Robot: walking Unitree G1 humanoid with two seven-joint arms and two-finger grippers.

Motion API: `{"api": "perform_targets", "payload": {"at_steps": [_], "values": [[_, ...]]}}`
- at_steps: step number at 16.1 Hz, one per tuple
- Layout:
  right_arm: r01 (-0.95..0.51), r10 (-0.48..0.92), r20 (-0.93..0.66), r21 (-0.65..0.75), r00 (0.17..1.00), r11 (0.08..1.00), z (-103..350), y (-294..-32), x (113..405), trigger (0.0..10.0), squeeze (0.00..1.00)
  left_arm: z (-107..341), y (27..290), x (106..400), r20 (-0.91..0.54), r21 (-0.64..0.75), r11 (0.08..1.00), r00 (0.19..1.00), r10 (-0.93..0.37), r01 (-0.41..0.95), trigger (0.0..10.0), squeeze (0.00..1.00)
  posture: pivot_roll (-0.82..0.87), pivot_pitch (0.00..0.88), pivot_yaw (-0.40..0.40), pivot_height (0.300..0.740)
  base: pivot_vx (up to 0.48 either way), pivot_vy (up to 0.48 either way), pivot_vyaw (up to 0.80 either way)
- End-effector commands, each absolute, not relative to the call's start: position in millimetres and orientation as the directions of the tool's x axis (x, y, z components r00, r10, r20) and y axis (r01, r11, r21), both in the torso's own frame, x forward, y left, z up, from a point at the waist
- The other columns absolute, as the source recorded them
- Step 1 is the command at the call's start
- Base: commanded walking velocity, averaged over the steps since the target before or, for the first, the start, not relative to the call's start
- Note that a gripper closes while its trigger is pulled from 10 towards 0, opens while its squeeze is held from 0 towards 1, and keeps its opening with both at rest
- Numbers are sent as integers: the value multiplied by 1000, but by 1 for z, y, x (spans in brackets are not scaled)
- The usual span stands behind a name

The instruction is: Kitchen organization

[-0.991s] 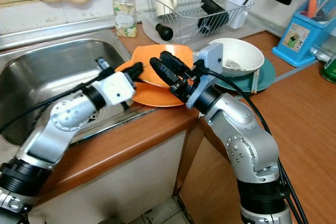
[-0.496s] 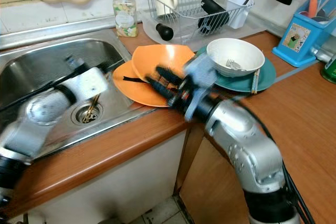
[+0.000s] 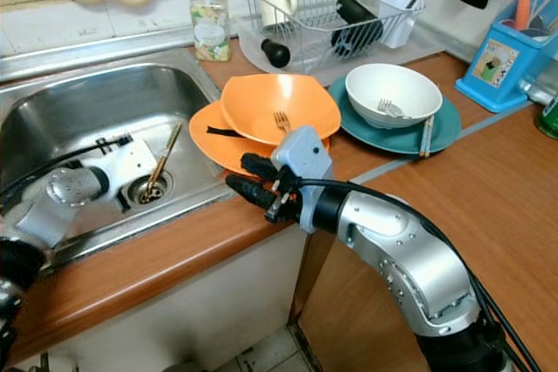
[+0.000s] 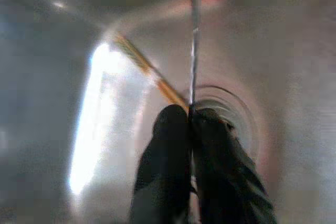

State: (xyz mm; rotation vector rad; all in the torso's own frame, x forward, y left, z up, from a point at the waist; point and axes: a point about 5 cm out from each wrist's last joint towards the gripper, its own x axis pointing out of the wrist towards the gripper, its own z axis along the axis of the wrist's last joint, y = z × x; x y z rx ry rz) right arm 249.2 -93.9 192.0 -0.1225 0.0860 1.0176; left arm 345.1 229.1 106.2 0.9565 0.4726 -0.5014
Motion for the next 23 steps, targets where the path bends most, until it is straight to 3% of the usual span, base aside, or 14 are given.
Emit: {"api": "perform_targets", "payload": {"at_steps": [1, 4, 7, 8, 9, 10, 11, 12, 15, 16, 17, 19, 22, 23], "values": [[-856, 842, -156, -71, 516, 511, 190, -92, 247, 10000, 0, 102, 226, 347, -626, 613, 465, 752, -207, 639, 10000, 1000, -14, 0, 16, 740, 0, 0, 0], [-848, 833, -160, -87, 529, 522, 190, -92, 248, 10000, 0, 97, 227, 347, -663, 584, 452, 718, -212, 674, 10000, 1000, -18, 0, 25, 740, 0, 0, 0], [-801, 797, -84, -71, 599, 594, 201, -98, 257, 10000, 0, 100, 232, 347, -641, 596, 466, 737, -215, 654, 10000, 1000, -22, 0, 29, 740, 0, 0, 0], [-789, 786, -70, -65, 614, 611, 203, -99, 259, 10000, 149, 102, 233, 348, -628, 605, 471, 748, -215, 642, 10000, 1000, -23, 0, 30, 740, 0, 0, 0], [-772, 770, -54, -62, 636, 633, 206, -101, 262, 10000, 1000, 105, 235, 349, -602, 617, 484, 769, -216, 620, 10000, 1000, -24, 0, 29, 740, 0, 0, 0], [-756, 755, -40, -60, 655, 652, 209, -104, 265, 10000, 1000, 109, 237, 350, -570, 638, 493, 793, -213, 591, 10000, 1000, -24, 0, 30, 740, 0, 0, 0], [-700, 702, 0, -74, 712, 710, 216, -111, 272, 10000, 1000, 119, 240, 352, -467, 682, 539, 862, -198, 494, 10000, 933, -25, 0, 25, 740, 0, 0, 0], [-660, 664, 25, -96, 747, 745, 220, -117, 274, 10000, 1000, 127, 240, 353, -368, 685, 606, 910, -190, 404, 10000, 0, -26, 0, 24, 740, 0, 0, 0], [-543, 556, 28, -178, 831, 821, 213, -129, 279, 10000, 1000, 142, 221, 338, -159, 505, 794, 940, -301, 339, 10000, 0, -23, 0, 21, 740, 0, 0, 0], [-514, 528, 21, -200, 849, 834, 209, -131, 281, 10000, 749, 149, 211, 329, -101, 444, 818, 927, -360, 366, 10000, 0, -22, 0, 22, 740, 0, 0, 0], [-505, 516, 10, -189, 857, 842, 204, -131, 283, 10000, 0, 155, 201, 319, -49, 386, 830, 907, -418, 403, 10000, 0, -22, 0, 25, 740, 0, 0, 0], [-501, 504, -13, -141, 864, 854, 194, -129, 286, 10000, 0, 167, 181, 300, 37, 256, 828, 851, -524, 498, 10000, 0, -12, 0, 23, 740, 0, 0, 0], [-514, 514, -17, -72, 857, 855, 187, -126, 286, 10000, 0, 172, 166, 287, 74, 185, 800, 804, -590, 571, 10000, 0, -9, 0, 20, 740, 0, 0, 0], [-508, 508, -18, -54, 861, 859, 184, -125, 288, 6824, 0, 173, 160, 282, 75, 172, 788, 790, -608, 591, 10000, 0, -8, 0, 18, 740, 0, 0, 0]]}}
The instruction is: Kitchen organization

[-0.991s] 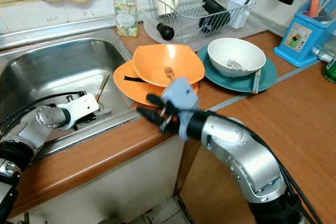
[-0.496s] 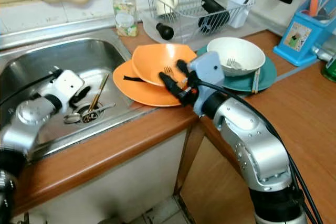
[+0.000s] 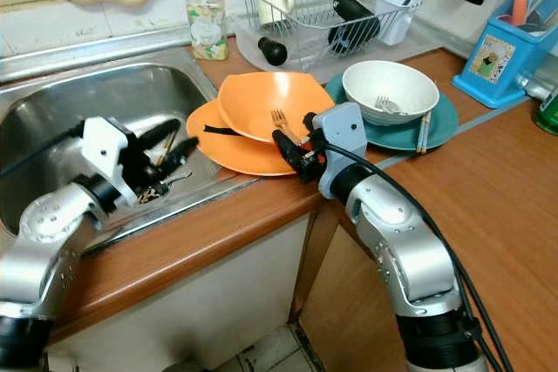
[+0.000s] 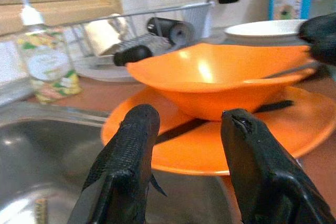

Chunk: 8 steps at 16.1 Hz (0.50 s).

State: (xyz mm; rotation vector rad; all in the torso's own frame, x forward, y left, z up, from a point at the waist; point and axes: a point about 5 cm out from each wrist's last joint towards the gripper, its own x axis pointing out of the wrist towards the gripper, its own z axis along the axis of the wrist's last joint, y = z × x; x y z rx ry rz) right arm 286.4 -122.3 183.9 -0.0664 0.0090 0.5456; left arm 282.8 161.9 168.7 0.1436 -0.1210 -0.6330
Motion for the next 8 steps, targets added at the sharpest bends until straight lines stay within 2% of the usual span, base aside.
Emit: {"api": "perform_targets", "payload": {"at_steps": [1, 2, 3, 8], "values": [[-494, 493, -21, -50, 870, 868, 183, -127, 290, 2627, 0, 173, 157, 279, 72, 165, 784, 786, -614, 598, 10000, 0, -8, 0, 18, 740, 0, 0, 0], [-480, 480, -30, -50, 877, 876, 181, -128, 292, 941, 0, 175, 155, 278, 69, 159, 780, 782, -620, 605, 10000, 0, -9, 0, 18, 740, 0, 0, 0], [-474, 472, -40, -50, 881, 879, 180, -129, 293, 0, 0, 175, 153, 277, 70, 157, 777, 777, -625, 610, 10000, 0, -10, 0, 18, 740, 0, 0, 0], [-487, 485, -61, -20, 872, 873, 176, -130, 293, 0, 0, 180, 143, 273, 59, 158, 748, 750, -659, 645, 10000, 0, -13, 0, 16, 740, 0, 0, 0]]}}
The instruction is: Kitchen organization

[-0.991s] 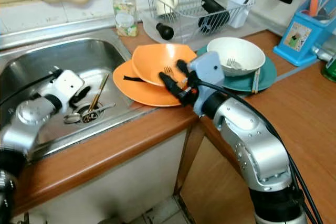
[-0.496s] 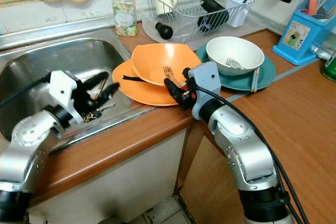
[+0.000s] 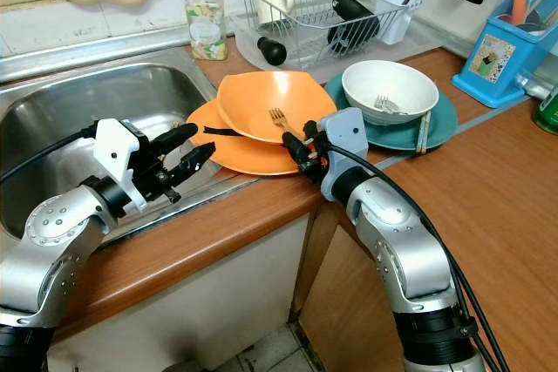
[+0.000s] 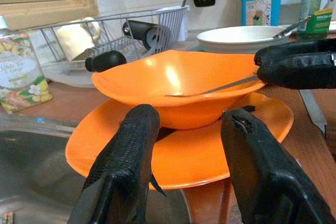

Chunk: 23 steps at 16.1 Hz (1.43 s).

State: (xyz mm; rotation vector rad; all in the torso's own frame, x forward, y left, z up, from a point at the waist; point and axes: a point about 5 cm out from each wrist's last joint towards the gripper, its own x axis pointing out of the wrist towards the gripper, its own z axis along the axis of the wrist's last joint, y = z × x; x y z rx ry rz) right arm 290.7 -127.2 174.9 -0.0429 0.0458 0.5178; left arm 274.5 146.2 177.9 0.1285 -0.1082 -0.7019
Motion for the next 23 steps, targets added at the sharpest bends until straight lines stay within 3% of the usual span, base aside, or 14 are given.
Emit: {"api": "perform_targets", "payload": {"at_steps": [1, 3, 4, 6, 7, 8, 10, 12, 15, 16, 17, 18, 20, 23], "values": [[-487, 486, -57, -12, 872, 873, 176, -130, 293, 0, 0, 181, 142, 272, 52, 162, 741, 744, -666, 651, 10000, 0, -13, 0, 16, 740, 0, 0, 0], [-487, 486, -52, -3, 873, 874, 177, -130, 293, 0, 0, 181, 140, 271, 40, 170, 728, 734, -678, 664, 10000, 0, -12, 0, 16, 740, 0, 0, 0], [-486, 485, -47, -2, 873, 874, 179, -131, 293, 0, 0, 182, 140, 272, 38, 184, 724, 731, -681, 665, 10000, 1000, -12, 0, 16, 740, 0, 0, 0], [-484, 484, -36, -2, 875, 875, 182, -131, 294, 0, 0, 185, 138, 272, 35, 237, 717, 732, -681, 656, 10000, 1000, -12, 0, 16, 740, 0, 0, 0], [-487, 487, -19, -9, 873, 873, 187, -132, 294, 0, 0, 189, 138, 277, 39, 345, 718, 756, -654, 604, 10000, 667, -12, 0, 16, 740, 0, 0, 0], [-499, 499, -1, -17, 866, 866, 192, -131, 294, 0, 0, 193, 138, 281, 46, 418, 706, 763, -645, 572, 10000, 0, -14, 0, 16, 740, 0, 0, 0], [-520, 521, 23, -23, 853, 854, 200, -131, 293, 0, 0, 200, 136, 285, 68, 473, 692, 761, -645, 545, 10000, 0, -15, 0, 17, 740, 0, 0, 0], [-577, 576, 94, -18, 812, 817, 219, -129, 290, 0, 0, 210, 127, 290, 55, 650, 575, 724, -688, 497, 10000, 0, -16, 0, 13, 740, 0, 0, 0], [-688, 685, 131, -33, 716, 725, 234, -119, 281, 0, 0, 215, 115, 301, 35, 750, 480, 698, -715, 455, 10000, 0, -15, 0, 8, 740, 0, 0, 0], [-724, 721, 138, -35, 679, 689, 237, -114, 277, 0, 0, 215, 110, 305, 12, 777, 439, 688, -726, 450, 9333, 0, -17, 0, 8, 740, 0, 0, 0], [-728, 725, 138, -36, 675, 685, 237, -114, 276, 0, 0, 215, 110, 305, 11, 779, 438, 688, -726, 449, 9333, 0, -17, 0, 8, 740, 0, 0, 0], [-746, 743, 133, -40, 656, 665, 237, -111, 274, 0, 0, 217, 109, 308, 16, 788, 436, 693, -721, 436, 1176, 0, -17, 0, 8, 740, 0, 0, 0], [-777, 775, 122, -38, 621, 628, 237, -105, 268, 0, 0, 219, 108, 315, -3, 811, 402, 691, -723, 424, 0, 0, -20, 0, 12, 740, 0, 0, 0], [-785, 783, 109, -36, 612, 618, 236, -105, 266, 0, 0, 215, 113, 320, -30, 828, 374, 700, -714, 417, 0, 0, -22, 0, 14, 740, 0, 0, 0]]}}
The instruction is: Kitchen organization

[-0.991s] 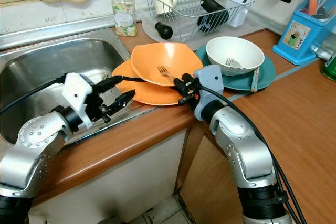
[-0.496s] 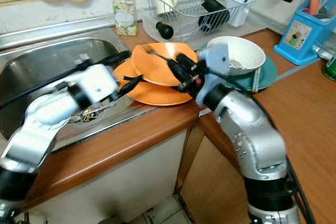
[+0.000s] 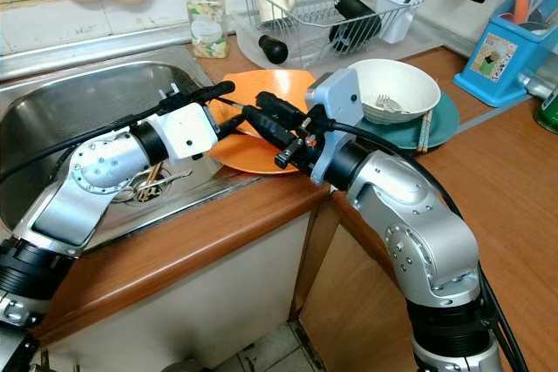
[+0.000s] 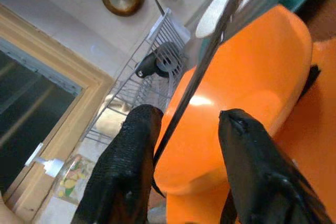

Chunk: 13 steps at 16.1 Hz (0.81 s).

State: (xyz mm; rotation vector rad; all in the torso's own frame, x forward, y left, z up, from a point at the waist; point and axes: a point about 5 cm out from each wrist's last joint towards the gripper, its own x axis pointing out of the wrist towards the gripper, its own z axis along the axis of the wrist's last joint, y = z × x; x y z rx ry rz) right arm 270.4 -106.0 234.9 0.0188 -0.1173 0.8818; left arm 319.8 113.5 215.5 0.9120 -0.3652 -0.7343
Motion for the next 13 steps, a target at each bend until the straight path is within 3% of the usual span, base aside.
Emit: {"api": "perform_targets", "payload": {"at_steps": [1, 6, 10, 11, 13], "values": [[-787, 786, 104, -38, 610, 616, 236, -105, 266, 0, 0, 215, 114, 321, -24, 828, 380, 703, -710, 412, 0, 0, -21, 0, 14, 740, 0, 0, 0], [-789, 788, 93, -37, 608, 613, 234, -103, 265, 39, 0, 208, 116, 321, -67, 844, 330, 693, -718, 424, 0, 0, -18, 0, 9, 740, 0, 0, 0], [-796, 795, 86, -39, 600, 604, 233, -101, 265, 1725, 0, 207, 119, 321, -87, 856, 302, 693, -715, 419, 0, 0, -17, 0, 5, 740, 0, 0, 0], [-796, 795, 86, -40, 600, 604, 233, -101, 265, 2745, 0, 207, 119, 321, -90, 859, 297, 693, -715, 418, 0, 0, -17, 0, 5, 740, 0, 0, 0], [-788, 789, 82, -52, 608, 613, 234, -101, 266, 10000, 0, 206, 123, 322, -98, 863, 286, 694, -713, 416, 0, 0, -16, 0, 6, 740, 0, 0, 0]]}}
